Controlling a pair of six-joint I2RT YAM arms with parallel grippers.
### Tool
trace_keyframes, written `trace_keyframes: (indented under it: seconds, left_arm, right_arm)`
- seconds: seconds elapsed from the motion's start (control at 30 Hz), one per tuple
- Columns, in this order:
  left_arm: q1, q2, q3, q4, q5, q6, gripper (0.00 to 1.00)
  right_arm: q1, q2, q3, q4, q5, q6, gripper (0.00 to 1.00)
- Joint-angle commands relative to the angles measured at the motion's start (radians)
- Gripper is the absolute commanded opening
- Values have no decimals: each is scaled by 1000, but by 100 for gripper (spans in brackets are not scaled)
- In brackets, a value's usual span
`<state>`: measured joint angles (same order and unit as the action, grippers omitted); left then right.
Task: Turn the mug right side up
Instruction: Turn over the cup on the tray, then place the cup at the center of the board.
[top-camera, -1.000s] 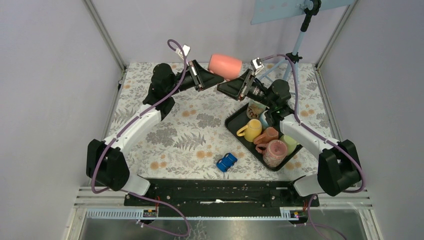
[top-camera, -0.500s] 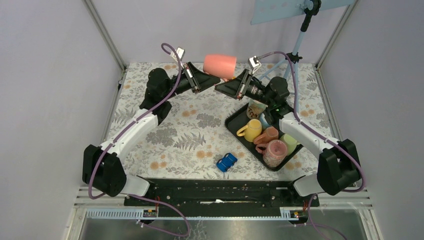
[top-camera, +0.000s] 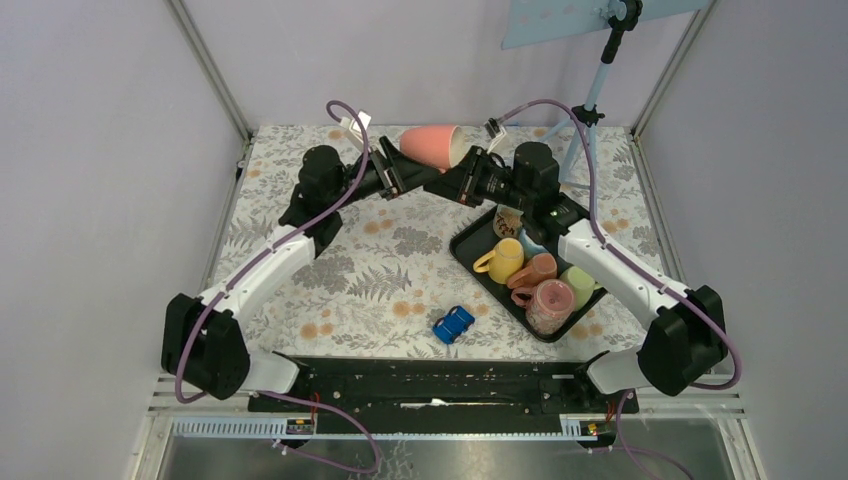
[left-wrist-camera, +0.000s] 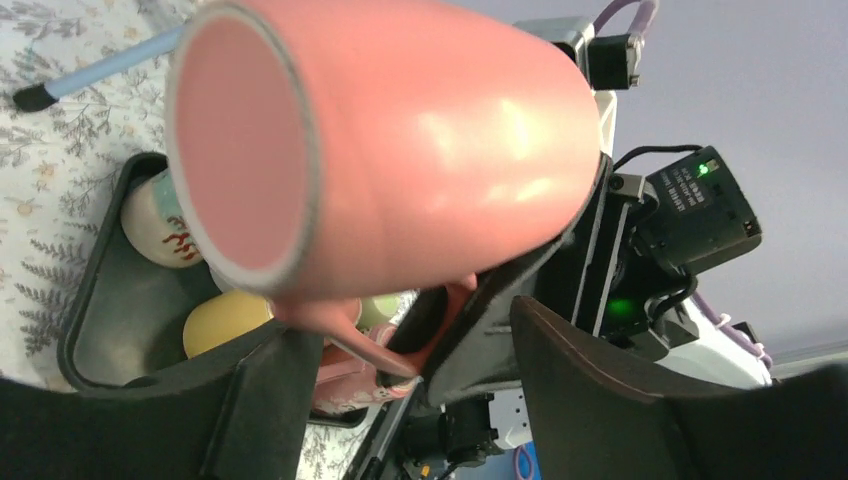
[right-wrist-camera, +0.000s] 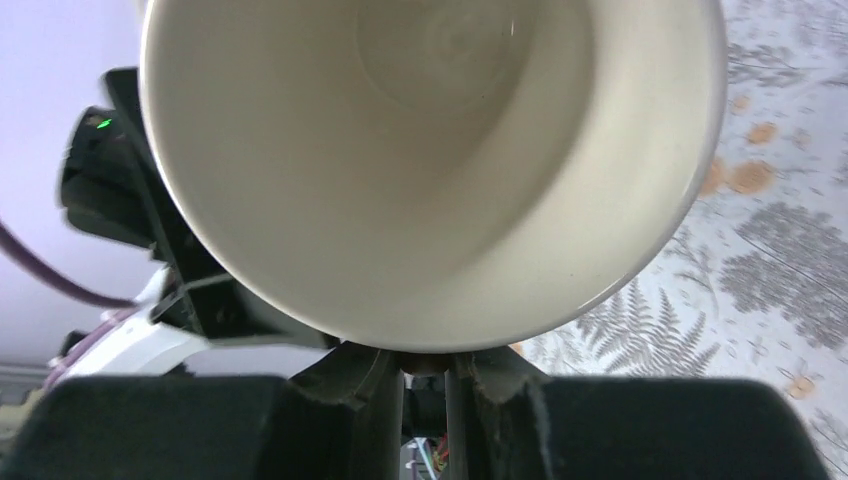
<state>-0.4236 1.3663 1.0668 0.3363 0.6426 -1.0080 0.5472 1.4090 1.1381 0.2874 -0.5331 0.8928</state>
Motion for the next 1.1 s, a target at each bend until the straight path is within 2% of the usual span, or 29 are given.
trace_keyframes:
  seconds: [0.0, 0.03, 0.07, 0.17, 0.4, 0.5, 0.67, 0.9, 1.07]
  left_arm:
    - [-12, -82, -25, -47, -31, 131, 93]
    - [-10, -92, -33, -73, -40, 150, 98]
    - [-9, -105, -41, -94, -57, 167, 99]
    - [-4, -142, -57, -175, -112, 223, 99]
    - [-2, -254, -41, -498, -373, 397, 99]
    - [-1, -289, -24, -582, -438, 452, 99]
    - [0, -313, 2, -683, -486, 504, 99]
    - [-1, -344, 6, -740, -490, 557, 99]
    - [0, -342, 42, -781, -475, 592, 99]
  right_arm:
    - [19, -16, 129, -129, 147, -154, 0]
    - [24, -11, 143, -160, 163, -169, 0]
    - [25, -4, 158, -190, 178, -185, 0]
    - [35, 28, 205, -275, 225, -228, 0]
    - [52, 138, 360, -504, 367, -331, 0]
    - [60, 215, 444, -586, 428, -379, 0]
    - [80, 382, 603, -720, 526, -468, 0]
    - [80, 665, 888, -882, 657, -560, 0]
    - [80, 828, 1039, -935, 705, -609, 0]
